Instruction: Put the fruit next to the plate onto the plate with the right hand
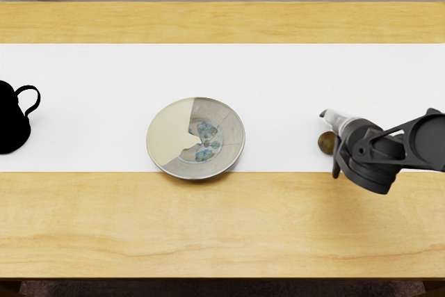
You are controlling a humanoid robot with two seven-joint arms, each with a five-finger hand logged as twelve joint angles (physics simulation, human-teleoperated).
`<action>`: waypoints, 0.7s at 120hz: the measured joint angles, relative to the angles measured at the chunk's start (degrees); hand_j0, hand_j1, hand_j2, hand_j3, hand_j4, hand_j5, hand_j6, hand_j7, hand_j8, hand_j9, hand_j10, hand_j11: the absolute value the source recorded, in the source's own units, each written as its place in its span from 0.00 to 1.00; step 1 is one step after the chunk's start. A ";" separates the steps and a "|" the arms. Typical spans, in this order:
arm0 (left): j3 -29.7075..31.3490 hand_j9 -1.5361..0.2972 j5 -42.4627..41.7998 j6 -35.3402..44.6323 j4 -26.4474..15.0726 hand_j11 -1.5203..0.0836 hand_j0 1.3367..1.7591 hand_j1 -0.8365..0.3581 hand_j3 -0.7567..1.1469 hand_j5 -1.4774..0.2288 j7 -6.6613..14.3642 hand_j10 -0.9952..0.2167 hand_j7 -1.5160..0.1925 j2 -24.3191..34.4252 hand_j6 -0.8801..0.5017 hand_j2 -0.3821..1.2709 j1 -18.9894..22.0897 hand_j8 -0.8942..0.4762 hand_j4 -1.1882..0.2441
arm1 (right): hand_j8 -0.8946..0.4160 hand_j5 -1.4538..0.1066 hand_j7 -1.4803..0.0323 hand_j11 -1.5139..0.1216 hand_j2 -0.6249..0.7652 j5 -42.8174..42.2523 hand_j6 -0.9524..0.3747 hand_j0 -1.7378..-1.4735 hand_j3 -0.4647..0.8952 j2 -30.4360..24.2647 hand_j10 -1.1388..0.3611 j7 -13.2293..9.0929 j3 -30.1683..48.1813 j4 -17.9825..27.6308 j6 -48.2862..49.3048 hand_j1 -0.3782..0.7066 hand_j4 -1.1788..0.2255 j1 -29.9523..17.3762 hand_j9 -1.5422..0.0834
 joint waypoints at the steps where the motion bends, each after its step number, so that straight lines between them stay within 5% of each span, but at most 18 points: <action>1: 0.00 0.84 0.00 0.00 0.00 0.95 0.76 0.99 0.40 0.86 0.00 0.82 0.89 0.00 0.64 0.23 0.00 0.65 0.83 | 0.60 0.84 0.88 0.84 0.43 -0.02 0.63 0.30 0.34 -0.02 0.68 0.00 -0.01 0.00 0.00 0.15 0.76 0.00 0.86; 84: 0.00 0.84 0.00 0.00 -0.01 0.95 0.76 0.99 0.40 0.86 0.00 0.82 0.89 0.00 0.64 0.23 0.00 0.65 0.83 | 0.54 0.77 0.82 0.78 0.42 -0.47 0.57 0.30 0.34 -1.33 0.63 0.00 0.65 0.16 -0.01 0.24 0.70 1.07 0.80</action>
